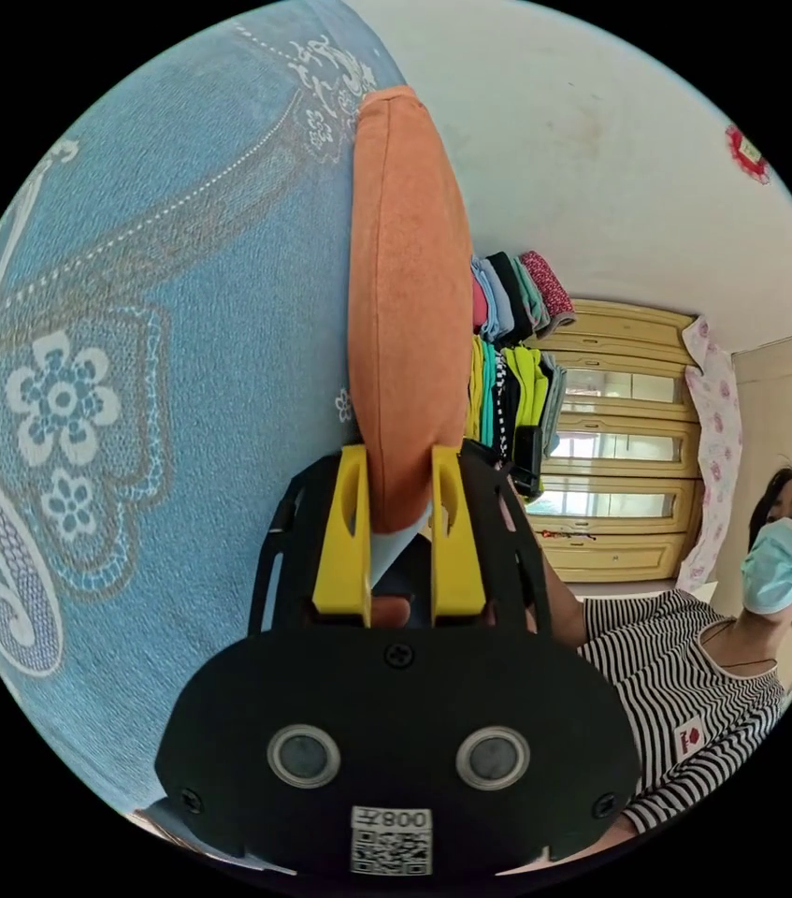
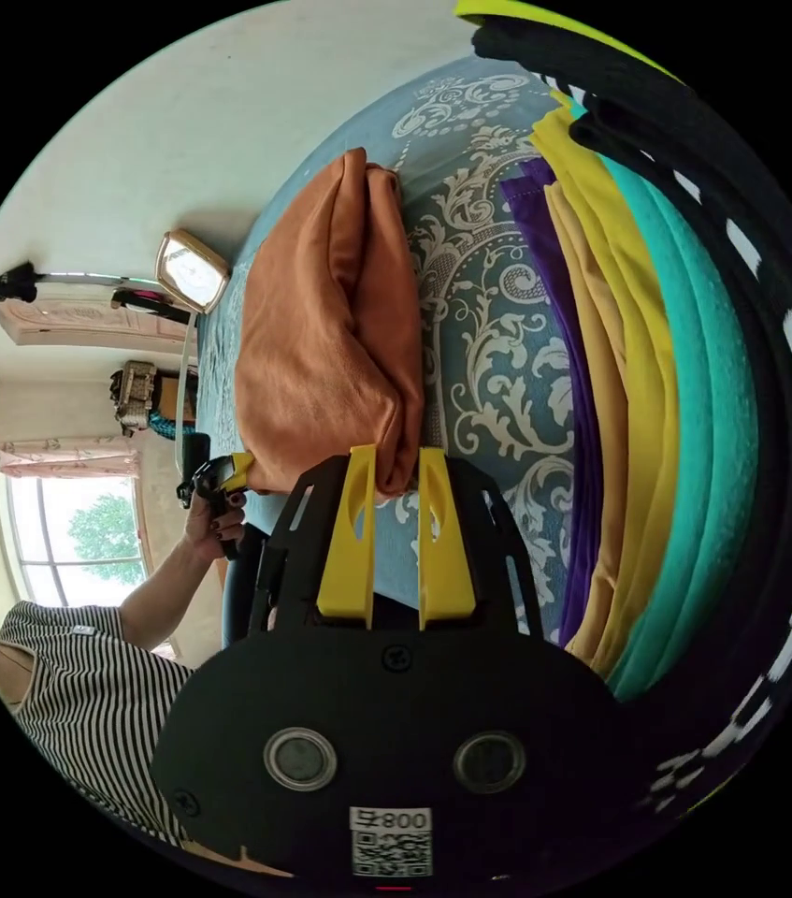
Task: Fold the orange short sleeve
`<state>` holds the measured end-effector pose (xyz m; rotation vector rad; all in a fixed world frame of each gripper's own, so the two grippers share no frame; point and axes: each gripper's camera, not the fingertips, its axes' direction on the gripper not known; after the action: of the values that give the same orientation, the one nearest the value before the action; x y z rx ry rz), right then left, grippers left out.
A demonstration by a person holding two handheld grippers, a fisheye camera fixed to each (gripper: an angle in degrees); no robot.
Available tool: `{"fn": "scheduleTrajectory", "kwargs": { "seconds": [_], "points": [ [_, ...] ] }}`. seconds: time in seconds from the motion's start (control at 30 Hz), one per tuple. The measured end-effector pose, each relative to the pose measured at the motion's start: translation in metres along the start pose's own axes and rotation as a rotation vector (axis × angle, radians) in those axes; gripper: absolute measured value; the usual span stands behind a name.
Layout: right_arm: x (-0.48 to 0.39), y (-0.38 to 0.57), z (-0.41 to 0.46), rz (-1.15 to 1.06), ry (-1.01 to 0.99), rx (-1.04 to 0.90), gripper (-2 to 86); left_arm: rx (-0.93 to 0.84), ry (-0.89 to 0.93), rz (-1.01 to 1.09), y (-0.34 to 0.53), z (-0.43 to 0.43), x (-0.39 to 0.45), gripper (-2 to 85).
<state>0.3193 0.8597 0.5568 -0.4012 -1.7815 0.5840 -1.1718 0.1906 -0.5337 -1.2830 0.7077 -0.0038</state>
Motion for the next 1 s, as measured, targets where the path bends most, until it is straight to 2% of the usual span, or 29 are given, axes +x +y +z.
{"fn": "scheduleTrajectory", "kwargs": {
  "seconds": [0.17, 0.37, 0.5, 0.73, 1.0],
  "points": [
    [0.022, 0.002, 0.013, 0.039, -0.084, -0.022, 5.5, 0.054, 0.085, -0.032, 0.018, -0.013, -0.01, 8.2],
    [0.042, 0.009, 0.024, 0.065, -0.098, -0.031, 5.6, 0.058, 0.083, -0.004, 0.035, -0.023, -0.008, 13.6],
    [0.055, 0.013, 0.032, 0.082, -0.104, -0.029, 5.7, 0.02, 0.056, -0.061, 0.041, -0.023, -0.016, 10.7],
    [0.072, 0.025, 0.04, 0.111, -0.136, -0.03, 4.2, 0.055, 0.091, -0.08, 0.066, -0.036, -0.011, 8.0],
    [0.082, 0.069, 0.043, 0.107, -0.275, -0.036, 3.2, 0.039, 0.099, -0.058, 0.116, -0.059, 0.005, 7.8]
  ]
}}
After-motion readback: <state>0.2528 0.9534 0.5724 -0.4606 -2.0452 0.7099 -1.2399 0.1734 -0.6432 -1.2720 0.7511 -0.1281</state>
